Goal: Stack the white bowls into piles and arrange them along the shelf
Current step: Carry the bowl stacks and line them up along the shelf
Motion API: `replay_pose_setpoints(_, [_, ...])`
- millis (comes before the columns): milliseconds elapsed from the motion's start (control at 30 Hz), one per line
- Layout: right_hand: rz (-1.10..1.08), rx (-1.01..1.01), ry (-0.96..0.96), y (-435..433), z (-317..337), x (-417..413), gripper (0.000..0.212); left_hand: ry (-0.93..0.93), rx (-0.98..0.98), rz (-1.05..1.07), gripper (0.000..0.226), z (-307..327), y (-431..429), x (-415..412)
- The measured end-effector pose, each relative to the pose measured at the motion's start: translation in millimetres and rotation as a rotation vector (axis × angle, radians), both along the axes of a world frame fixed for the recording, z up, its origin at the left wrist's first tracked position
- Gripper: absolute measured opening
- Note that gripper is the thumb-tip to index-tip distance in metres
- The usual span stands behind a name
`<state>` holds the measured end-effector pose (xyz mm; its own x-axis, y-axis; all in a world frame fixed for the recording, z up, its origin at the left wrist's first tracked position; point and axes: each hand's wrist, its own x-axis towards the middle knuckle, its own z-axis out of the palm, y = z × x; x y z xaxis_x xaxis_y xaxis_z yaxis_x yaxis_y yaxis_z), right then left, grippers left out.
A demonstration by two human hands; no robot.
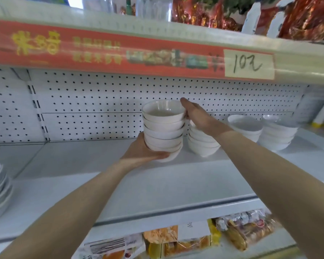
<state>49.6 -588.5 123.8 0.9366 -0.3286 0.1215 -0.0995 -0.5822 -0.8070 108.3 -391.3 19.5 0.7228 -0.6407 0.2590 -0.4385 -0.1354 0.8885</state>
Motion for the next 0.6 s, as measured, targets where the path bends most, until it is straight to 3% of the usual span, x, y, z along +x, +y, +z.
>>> replay_pose_setpoints(200, [0.013, -0.022, 0.009, -22, -4, 17, 0.037, 0.022, 0.014, 0.028, 0.077, -9, -19, 9])
replay_pose_setpoints(400, [0.047, -0.007, 0.035, -34, -10, 31, 0.058, 0.051, 0.021, 0.057, 0.093, -18, -32, 19])
replay_pose_setpoints(600, [0.060, -0.016, 0.030, -40, -13, 45, 0.043, 0.000, -0.002, 0.040, 0.076, -21, -37, 24])
